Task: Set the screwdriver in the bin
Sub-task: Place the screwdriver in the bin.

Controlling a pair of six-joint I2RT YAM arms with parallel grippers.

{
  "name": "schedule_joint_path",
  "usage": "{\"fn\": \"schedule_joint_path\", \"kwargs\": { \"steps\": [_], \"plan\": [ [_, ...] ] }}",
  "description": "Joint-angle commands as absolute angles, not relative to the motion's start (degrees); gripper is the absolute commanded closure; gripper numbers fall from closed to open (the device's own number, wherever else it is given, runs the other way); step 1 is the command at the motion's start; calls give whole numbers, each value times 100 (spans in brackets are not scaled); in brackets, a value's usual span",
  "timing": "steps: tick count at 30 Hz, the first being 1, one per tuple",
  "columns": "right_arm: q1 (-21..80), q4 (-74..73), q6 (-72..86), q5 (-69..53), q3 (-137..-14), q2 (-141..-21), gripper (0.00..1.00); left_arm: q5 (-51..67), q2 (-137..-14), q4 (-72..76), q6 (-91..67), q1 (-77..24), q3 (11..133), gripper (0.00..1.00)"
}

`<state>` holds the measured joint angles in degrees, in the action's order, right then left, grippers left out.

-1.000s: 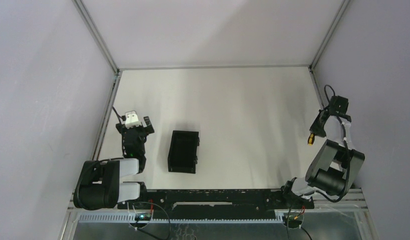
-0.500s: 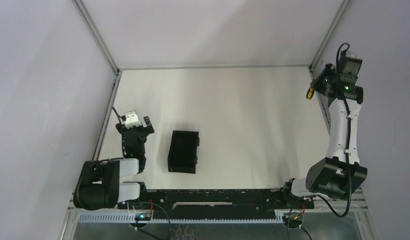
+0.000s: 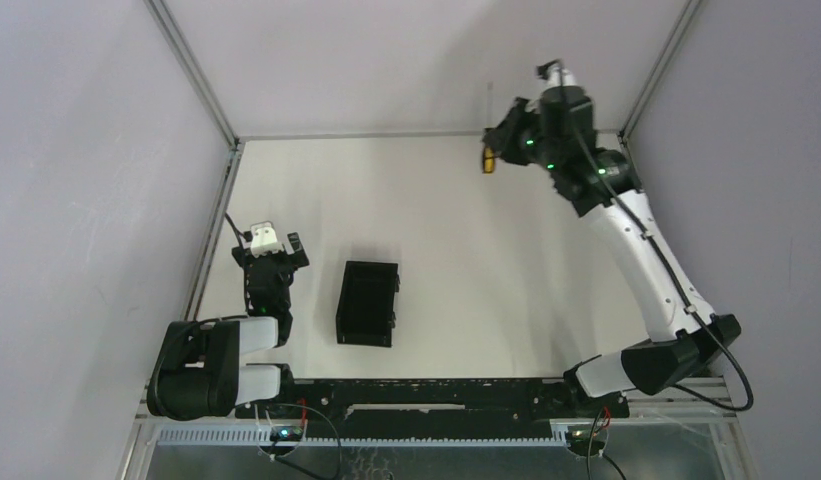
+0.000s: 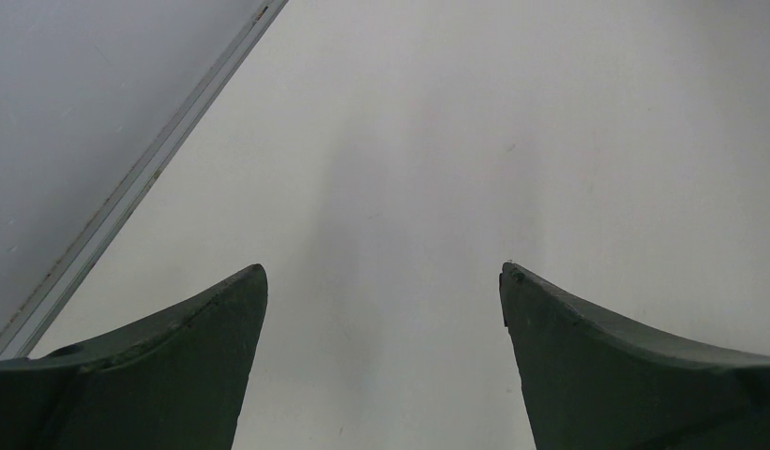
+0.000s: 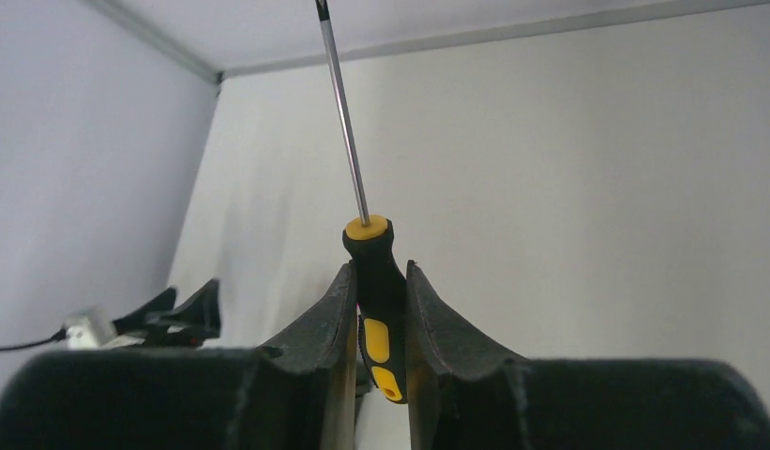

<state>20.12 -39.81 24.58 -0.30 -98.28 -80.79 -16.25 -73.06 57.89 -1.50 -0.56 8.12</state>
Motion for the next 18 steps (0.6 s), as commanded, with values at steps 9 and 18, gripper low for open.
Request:
{"fn": "schedule_joint_path", "kwargs": {
  "steps": [9,18],
  "plan": [
    [4913,-2787,3377,1388,-9272,-9094,100,-1615,-7198,6027,-73,-18,1104,2],
    [5830,-2533,3662,1500,-9132,-10108,100,-1615,-7198,6021,-74,-18,1101,2]
  ]
}}
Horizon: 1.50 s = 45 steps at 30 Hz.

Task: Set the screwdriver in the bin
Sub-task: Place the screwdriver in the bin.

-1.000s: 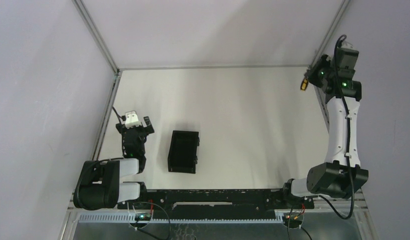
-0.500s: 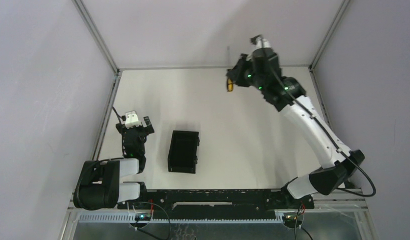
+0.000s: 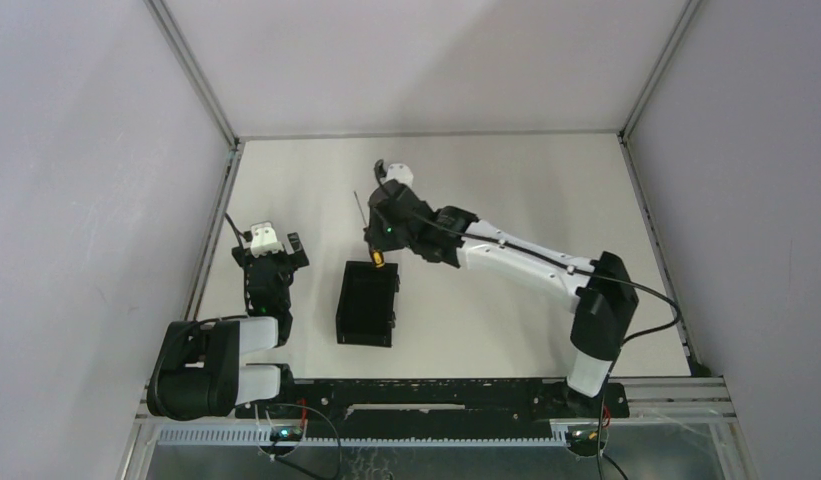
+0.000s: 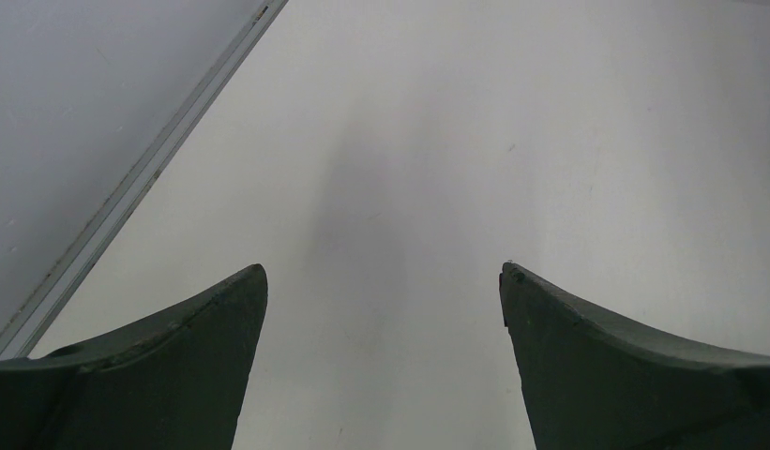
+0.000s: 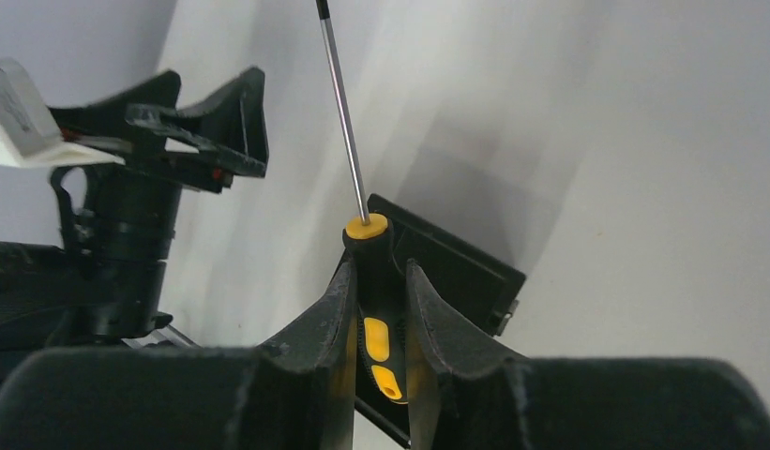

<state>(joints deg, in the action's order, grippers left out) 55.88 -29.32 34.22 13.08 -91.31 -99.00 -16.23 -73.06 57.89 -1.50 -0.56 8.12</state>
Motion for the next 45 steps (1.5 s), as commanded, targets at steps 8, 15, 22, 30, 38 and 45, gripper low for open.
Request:
{"fn": "schedule_joint_path", "kwargs": {
  "steps": [8,15,22,30,38,45],
  "plan": [
    [6255,-2132,3737,1353,-8698,-10739,100,-1614,-7196,6025,-76,-18,1099,2],
    [6385,-1919,3724,1090,-8337,-11076,100,-1618,-7197,6022,-72,-18,1099,2],
    [6396,-1932,3737,799,-8218,-11298,100,-1614,-7198,6021,-73,-18,1100,2],
    [6357,-2059,3799,574,-8286,-11451,70,-1614,-7198,6026,-72,-18,1099,2],
    [6295,-2364,3694,550,-8611,-11213,51,-1610,-7194,6025,-71,-18,1104,2],
    [6293,-2844,3418,762,-9160,-10619,48,-1611,-7198,6021,-77,-18,1102,2]
  ]
}}
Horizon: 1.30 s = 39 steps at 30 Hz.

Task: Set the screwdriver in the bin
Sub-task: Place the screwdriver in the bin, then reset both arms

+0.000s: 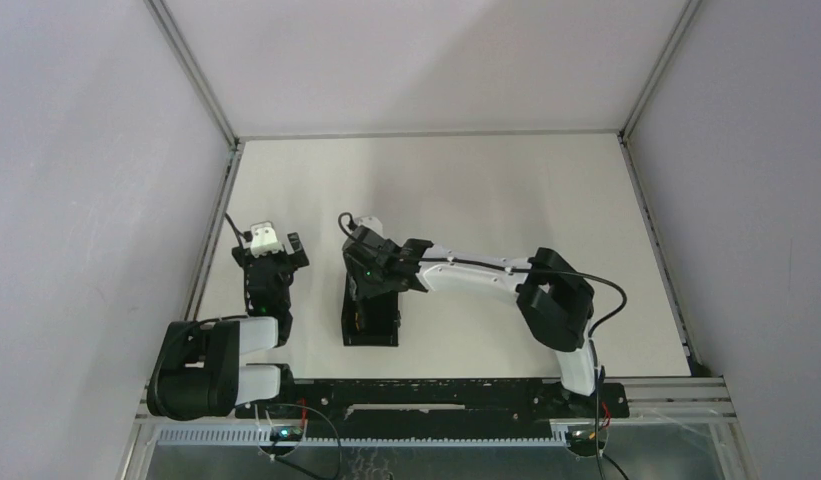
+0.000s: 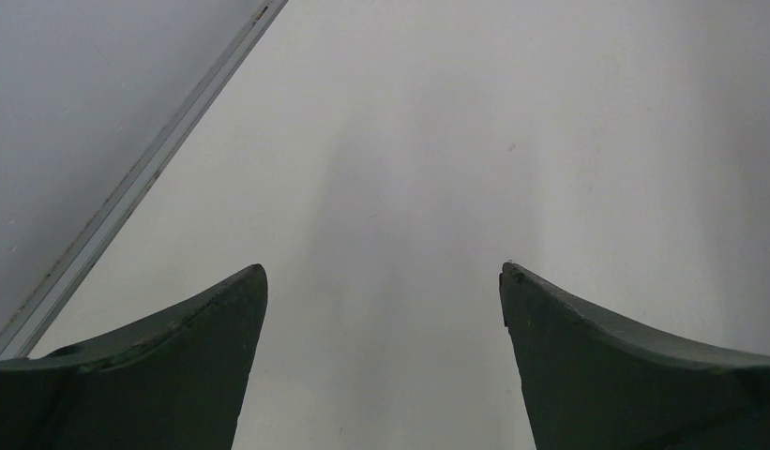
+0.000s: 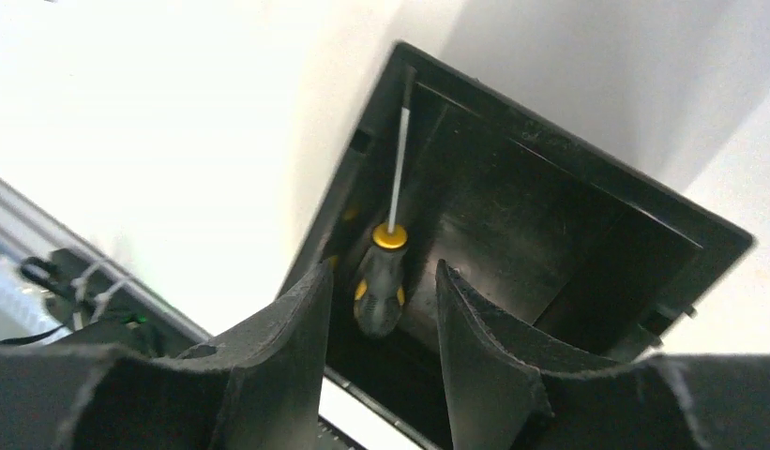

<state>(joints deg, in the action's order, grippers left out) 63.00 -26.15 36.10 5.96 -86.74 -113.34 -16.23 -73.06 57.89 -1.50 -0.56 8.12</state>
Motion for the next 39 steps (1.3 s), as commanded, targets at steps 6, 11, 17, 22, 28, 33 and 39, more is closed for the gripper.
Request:
{"fn": "schedule_joint_path", "kwargs": {
  "steps": [6,11,17,22,28,33,39],
  "plan": [
    [6256,-3074,3105,1220,-9456,-9916,46,-1610,-7198,6023,-77,-18,1108,2],
    [5861,-3261,2792,1518,-9536,-9243,44,-1610,-7198,6022,-71,-18,1099,2],
    [4865,-3318,2133,1805,-9261,-8176,43,-1612,-7198,6023,-75,-18,1099,2],
    [3542,-2840,1498,1687,-8433,-7230,35,-1613,-7198,6027,-72,-18,1104,2],
    [1740,-2128,750,1116,-7121,-6494,29,-1609,-7198,6027,-76,-18,1099,2],
    [437,-921,429,325,-5551,-6083,26,-1615,-7196,6023,-72,-18,1100,2],
    [-284,726,296,62,-3851,-6045,19,-1615,-7198,6023,-71,-18,1101,2]
  ]
}}
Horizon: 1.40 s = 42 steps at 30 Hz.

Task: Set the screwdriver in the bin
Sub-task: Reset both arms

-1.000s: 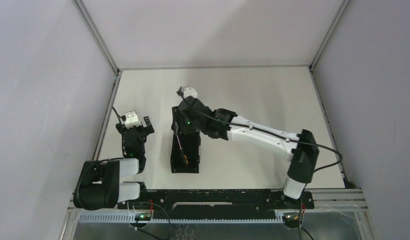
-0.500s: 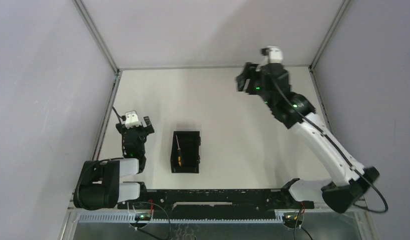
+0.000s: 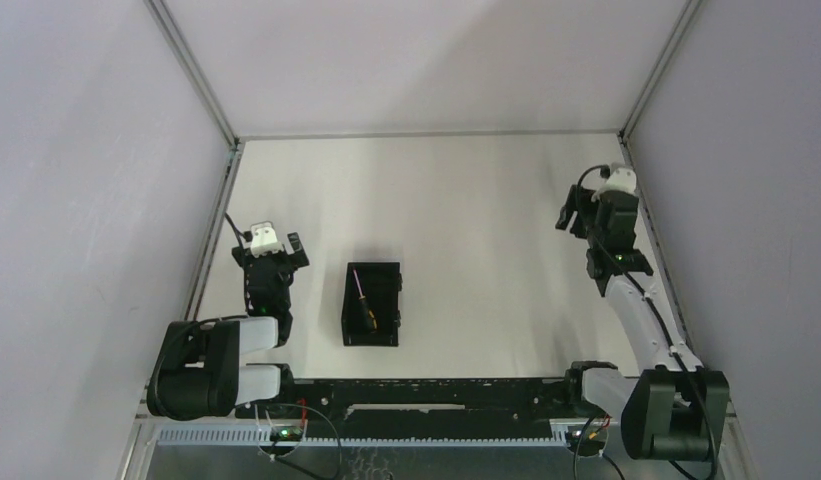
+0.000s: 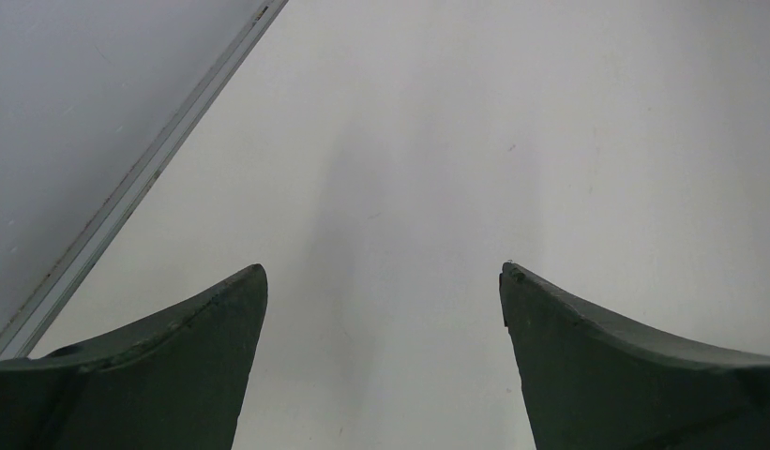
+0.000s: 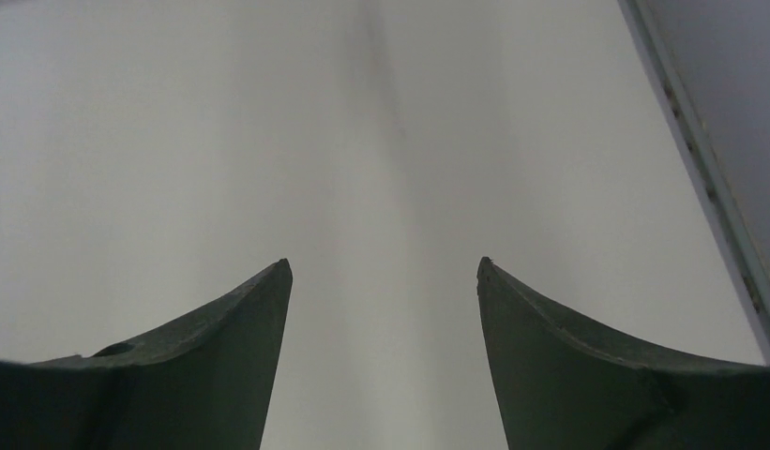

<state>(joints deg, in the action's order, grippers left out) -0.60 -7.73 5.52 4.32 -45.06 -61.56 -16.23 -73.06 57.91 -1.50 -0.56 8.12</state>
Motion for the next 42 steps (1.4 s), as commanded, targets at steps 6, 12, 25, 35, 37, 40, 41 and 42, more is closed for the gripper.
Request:
{"fn": "schedule_joint_path", "kwargs": {
  "steps": [6,12,25,35,37,40,41,42],
  "plan": [
    [-347,2537,302,76,-2542,-6348,16,-1616,-7198,6021,-75,-18,1103,2],
    [-475,4053,548,-225,-1865,-6798,16,-1609,-7198,6024,-75,-18,1109,2],
    [-256,5728,432,-69,-1338,-7750,17,-1610,-7196,6024,-73,-18,1100,2],
    [-167,5394,343,0,-1490,-7761,0,-1613,-7198,6021,-72,-18,1099,2],
    [-165,5409,340,0,-1485,-7752,0,-1613,-7193,6022,-71,-18,1102,2],
    [-152,5419,334,-1,-1485,-7765,0,-1609,-7198,6029,-74,-18,1106,2],
    [-155,5420,331,0,-1492,-7762,0,-1609,-7194,6029,-75,-18,1104,2],
    [-155,5418,329,0,-1486,-7761,0,-1611,-7194,6022,-73,-18,1100,2]
  ]
}}
